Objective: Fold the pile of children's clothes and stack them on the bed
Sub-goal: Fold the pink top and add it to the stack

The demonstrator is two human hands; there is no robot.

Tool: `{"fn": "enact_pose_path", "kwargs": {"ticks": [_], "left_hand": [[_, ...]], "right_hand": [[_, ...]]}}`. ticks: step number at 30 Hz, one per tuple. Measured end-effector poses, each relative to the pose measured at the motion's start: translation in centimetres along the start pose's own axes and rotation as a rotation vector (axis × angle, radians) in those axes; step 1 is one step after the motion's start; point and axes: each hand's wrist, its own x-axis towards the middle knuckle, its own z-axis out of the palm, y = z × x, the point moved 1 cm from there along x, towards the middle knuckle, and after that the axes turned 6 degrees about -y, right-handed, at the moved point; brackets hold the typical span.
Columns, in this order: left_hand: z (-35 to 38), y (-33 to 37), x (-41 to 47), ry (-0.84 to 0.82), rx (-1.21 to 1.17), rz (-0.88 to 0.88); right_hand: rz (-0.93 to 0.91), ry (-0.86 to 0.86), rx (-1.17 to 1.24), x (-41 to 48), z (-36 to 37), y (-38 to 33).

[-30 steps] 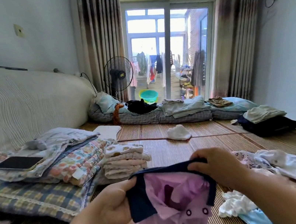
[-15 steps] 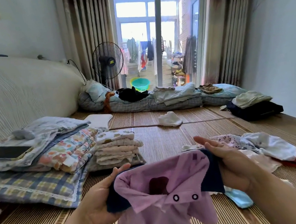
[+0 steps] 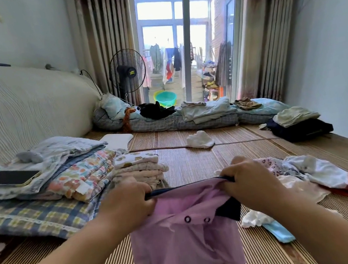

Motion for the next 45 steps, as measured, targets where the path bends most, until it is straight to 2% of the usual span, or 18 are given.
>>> {"fn": "enact_pose_path", "kwargs": {"ticks": [3,5,7,10,11,13,15,17,19,20,23,27,33,39,42,45], "left_hand": [[-2.0,-0.3,0.8,0.057,0.194,-0.065],[-4.0,-0.4,1.6,0.09,0.157,-0.089],[-6.2,-0.3,2.3,0.12,-0.134,-0.108],[-9.1,1.1,3.1,0.104,-0.666,-0.015],[-9.7,1.6,3.2,0.084,-0.784,-0.003],[-10.9,2.4,3.7,0.054,-0.961,0.02],[-12.2,2.7,4.1,0.06,-0.971,0.073],[-13.8,2.3,4.9,0.136,-0.817,0.162],[-15.4,1.9,4.8,0.101,-0.623,0.256],[-15.9,1.7,4.6,0.045,-0.609,0.288],[-16.8,1.1,4.8,-0.075,-0.54,0.31],[-17.0,1.2,5.1,-0.018,-0.349,0.276],[-15.5,0.5,3.7,-0.262,-0.812,0.392],[-15.2,0.6,2.5,-0.371,-0.948,0.508],[-14.2,-0.2,3.3,-0.383,-1.058,0.491],[-11.6,-1.7,5.1,-0.443,-1.12,0.393]], "right_hand": [[0.015,0.087,-0.181,0.6,-1.0,0.0],[0.033,0.147,-0.171,1.3,-2.2,-0.1],[0.083,0.217,0.073,2.1,-4.0,-0.4],[0.153,0.201,0.664,3.4,-6.7,-1.0],[0.165,0.197,0.777,3.8,-7.5,-1.2],[0.148,0.208,0.852,4.4,-8.8,-1.6],[0.084,0.239,0.789,4.9,-10.2,-1.5],[-0.013,0.263,0.662,5.0,-11.8,-1.0],[-0.093,0.252,0.512,4.8,-13.3,-0.5],[-0.116,0.237,0.427,4.6,-13.9,-0.4],[-0.151,0.186,0.278,3.8,-15.1,-0.5],[-0.142,0.138,0.269,3.3,-15.0,-0.2],[-0.183,0.053,0.394,2.3,-14.8,-0.2],[-0.248,0.002,0.452,1.2,-15.0,0.1],[-0.247,-0.023,0.49,1.9,-14.4,0.6],[-0.181,-0.069,0.434,3.9,-12.1,2.0]]}}
